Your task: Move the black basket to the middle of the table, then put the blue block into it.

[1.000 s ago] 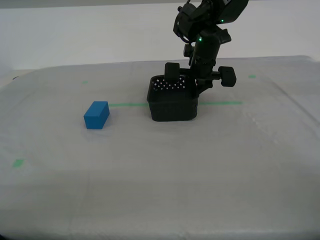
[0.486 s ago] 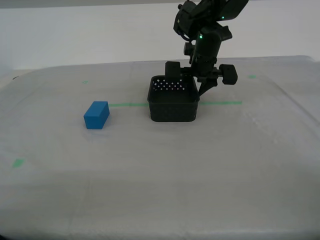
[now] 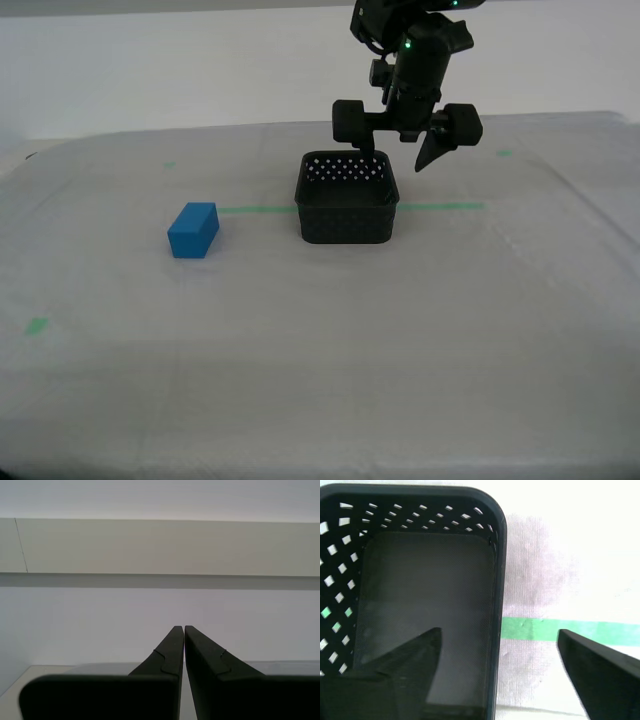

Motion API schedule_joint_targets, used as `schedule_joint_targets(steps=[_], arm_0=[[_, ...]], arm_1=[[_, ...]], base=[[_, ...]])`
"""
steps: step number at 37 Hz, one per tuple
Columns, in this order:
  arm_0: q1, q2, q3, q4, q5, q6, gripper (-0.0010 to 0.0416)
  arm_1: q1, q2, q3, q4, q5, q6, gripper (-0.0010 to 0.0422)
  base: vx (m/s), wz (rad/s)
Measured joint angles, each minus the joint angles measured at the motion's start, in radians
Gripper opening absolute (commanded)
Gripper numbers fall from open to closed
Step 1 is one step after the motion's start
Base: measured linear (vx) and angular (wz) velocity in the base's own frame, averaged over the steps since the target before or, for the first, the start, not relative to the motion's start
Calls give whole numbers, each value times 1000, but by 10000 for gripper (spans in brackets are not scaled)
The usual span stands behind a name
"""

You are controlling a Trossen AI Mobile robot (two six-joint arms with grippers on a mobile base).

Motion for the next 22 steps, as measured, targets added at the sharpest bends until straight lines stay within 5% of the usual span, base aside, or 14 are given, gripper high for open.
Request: schedule_joint_targets(steps=[4,13,22], arm_0=[[0,-21,0,-14,1,0,407],[-2,-84,0,-80,2,-11,384],[-16,-163,0,-166,31,-72,396]], arm_1=[[0,0,0,0,0,0,0],[0,0,0,0,0,0,0],[0,0,0,0,0,0,0]], base=[[0,0],[0,0],[0,0]])
